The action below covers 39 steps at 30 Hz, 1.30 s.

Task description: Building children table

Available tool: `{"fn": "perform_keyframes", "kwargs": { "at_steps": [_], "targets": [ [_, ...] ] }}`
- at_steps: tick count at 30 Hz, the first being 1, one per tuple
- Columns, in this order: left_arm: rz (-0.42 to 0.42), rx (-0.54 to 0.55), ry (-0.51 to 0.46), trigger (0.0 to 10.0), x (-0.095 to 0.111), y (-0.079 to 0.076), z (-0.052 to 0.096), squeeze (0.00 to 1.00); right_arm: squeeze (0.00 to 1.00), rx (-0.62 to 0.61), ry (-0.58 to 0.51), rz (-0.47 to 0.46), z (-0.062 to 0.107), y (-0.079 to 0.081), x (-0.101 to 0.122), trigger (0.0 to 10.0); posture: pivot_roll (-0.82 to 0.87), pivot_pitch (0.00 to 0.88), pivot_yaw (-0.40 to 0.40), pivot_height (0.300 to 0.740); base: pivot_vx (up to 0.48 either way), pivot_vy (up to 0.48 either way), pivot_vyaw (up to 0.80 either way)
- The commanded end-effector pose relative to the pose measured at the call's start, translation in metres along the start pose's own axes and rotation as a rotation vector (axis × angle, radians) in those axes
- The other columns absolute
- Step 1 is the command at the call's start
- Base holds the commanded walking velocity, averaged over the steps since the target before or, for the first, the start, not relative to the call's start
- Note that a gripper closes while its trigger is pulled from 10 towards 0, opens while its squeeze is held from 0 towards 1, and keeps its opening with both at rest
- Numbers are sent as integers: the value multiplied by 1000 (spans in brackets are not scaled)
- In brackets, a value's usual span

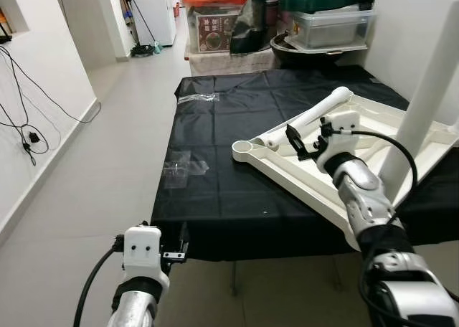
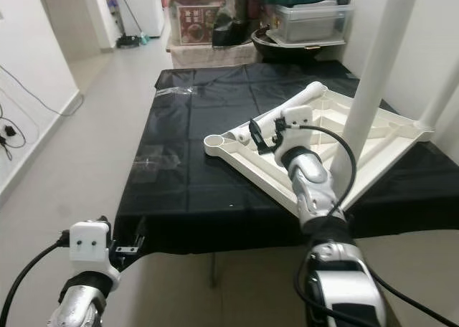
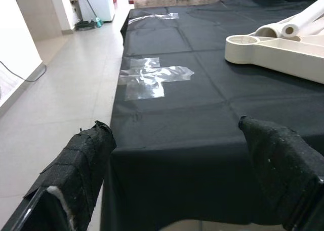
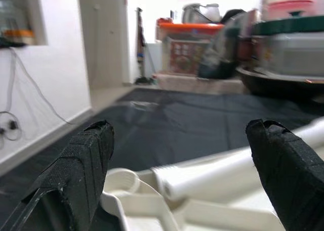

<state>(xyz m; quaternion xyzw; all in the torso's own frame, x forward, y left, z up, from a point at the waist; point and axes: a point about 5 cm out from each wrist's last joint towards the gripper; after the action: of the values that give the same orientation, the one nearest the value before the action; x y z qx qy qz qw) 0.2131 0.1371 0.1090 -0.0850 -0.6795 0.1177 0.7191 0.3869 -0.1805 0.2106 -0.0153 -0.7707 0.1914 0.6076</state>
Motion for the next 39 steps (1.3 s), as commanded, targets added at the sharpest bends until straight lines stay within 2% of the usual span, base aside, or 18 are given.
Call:
{"fn": "perform_keyframes", "kwargs": {
  "at_steps": [1,3,5,8,16,18,19,20,23,25,26,28,31,32,35,37,39],
  "targets": [
    [-8,9,8,10000,-3,1,0,0,0,55,-59,9,-7,13,13,10000,-57,0,4,740,0,0,0],
    [-7,-1,11,10000,-3,0,0,0,0,128,-98,-19,-17,31,25,10000,-57,0,4,740,0,0,0],
    [-7,-4,11,10000,-3,0,0,0,0,143,-105,-25,-19,34,28,10000,-57,0,4,740,0,0,0],
    [-5,-5,5,10000,-1,0,-2,0,0,162,-27,37,-38,46,36,10000,-77,0,19,740,0,0,0],
    [-2,-5,6,10000,-2,0,-1,0,0,180,0,42,-49,53,47,10000,-69,0,15,740,0,0,0],
    [22,-35,8,10000,-1,-5,2,0,0,176,43,33,-61,64,58,10000,-33,0,4,740,0,0,0],
    [22,-35,8,10000,-1,-5,2,0,0,176,43,33,-61,64,58,10000,-33,0,4,740,0,0,0],
    [42,-61,9,10000,0,-9,4,0,0,194,89,65,-66,72,61,10000,-29,6,-7,740,0,0,0],
    [55,-78,9,10000,1,-13,7,0,0,206,121,93,-68,77,63,10000,-27,14,-12,740,0,0,0],
    [76,-142,25,10000,1,-25,16,0,0,294,236,251,-69,88,56,10000,-29,66,-30,740,0,0,0],
    [76,-142,25,10000,1,-25,16,0,0,294,236,251,-69,88,56,10000,-29,66,-30,740,0,0,0],
    [98,-166,38,10000,2,-33,23,0,0,402,309,348,-67,94,50,10000,-35,100,-41,740,0,0,0],
    [104,-165,41,10000,2,-34,25,0,0,436,324,363,-66,95,48,10000,-35,100,-41,740,0,0,0],
    [110,-168,44,10000,2,-36,28,0,0,472,354,395,-64,96,45,10000,-42,130,-46,740,0,0,0],
    [110,-168,44,10000,2,-36,28,0,0,472,354,395,-64,96,45,10000,-42,130,-46,740,0,0,0],
    [134,-184,50,10000,5,-43,36,0,0,473,398,467,-63,92,41,10000,-52,177,-59,740,0,0,0],
    [143,-190,50,10000,7,-47,40,0,0,463,407,492,-63,89,40,10000,-54,185,-62,740,0,0,0]
  ]
}}
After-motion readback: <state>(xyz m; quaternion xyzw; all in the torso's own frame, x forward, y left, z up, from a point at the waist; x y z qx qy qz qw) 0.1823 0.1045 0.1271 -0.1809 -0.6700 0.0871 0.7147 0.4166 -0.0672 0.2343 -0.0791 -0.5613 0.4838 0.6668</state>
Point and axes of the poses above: a point about 5 cm out from each wrist's last joint towards the gripper, its own z axis pointing back from the gripper into the wrist, its own x axis along the axis of the wrist's last joint, y = z × x, and after that the axes turned 14 degrees about z, right-handed
